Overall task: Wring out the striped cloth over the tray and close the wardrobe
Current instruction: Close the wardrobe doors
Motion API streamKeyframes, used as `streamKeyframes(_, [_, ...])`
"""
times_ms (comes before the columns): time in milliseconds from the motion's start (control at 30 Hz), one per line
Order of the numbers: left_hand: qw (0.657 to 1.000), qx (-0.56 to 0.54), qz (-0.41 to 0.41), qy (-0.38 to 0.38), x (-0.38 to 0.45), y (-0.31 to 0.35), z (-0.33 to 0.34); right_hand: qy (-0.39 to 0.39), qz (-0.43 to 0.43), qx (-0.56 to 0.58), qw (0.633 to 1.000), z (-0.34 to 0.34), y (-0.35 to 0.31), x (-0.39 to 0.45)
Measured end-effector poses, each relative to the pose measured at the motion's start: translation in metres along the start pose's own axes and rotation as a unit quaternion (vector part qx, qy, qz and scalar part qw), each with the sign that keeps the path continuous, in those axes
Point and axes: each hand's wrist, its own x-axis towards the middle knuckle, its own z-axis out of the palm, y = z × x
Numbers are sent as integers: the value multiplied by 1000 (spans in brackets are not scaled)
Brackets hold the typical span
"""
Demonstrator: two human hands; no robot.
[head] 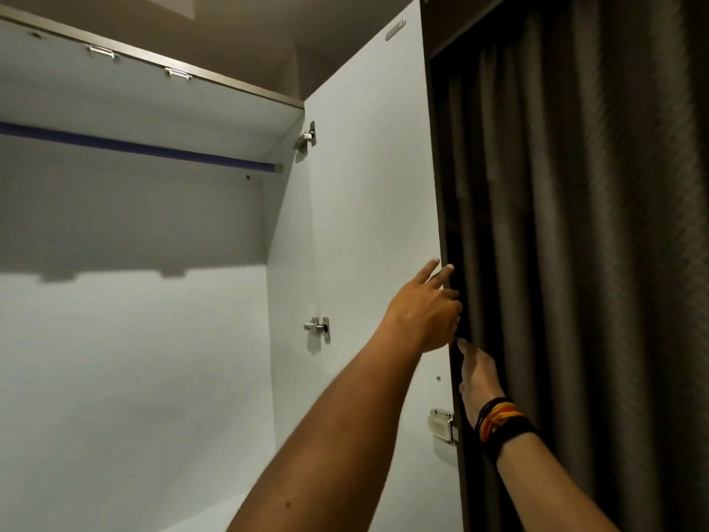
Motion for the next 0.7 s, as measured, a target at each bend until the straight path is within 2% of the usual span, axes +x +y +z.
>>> streamKeyframes(167, [990,78,96,72,-24,-21,3,62,-33,23,997,24,21,-24])
streamKeyframes(367, [964,104,230,87,-85,-71,12,16,-109,42,993,68,67,-93])
streamKeyframes(433, [963,103,243,59,-113,-92,12,-26,-113,32,993,85,78,-112])
streamKeyframes(567, [968,93,234,-24,-167,-132,4,-159,-116,3,980,123,98,-136])
streamKeyframes(700, [975,77,146,-146,-213,-166,7,-276,-78,-28,958,173,118,-151])
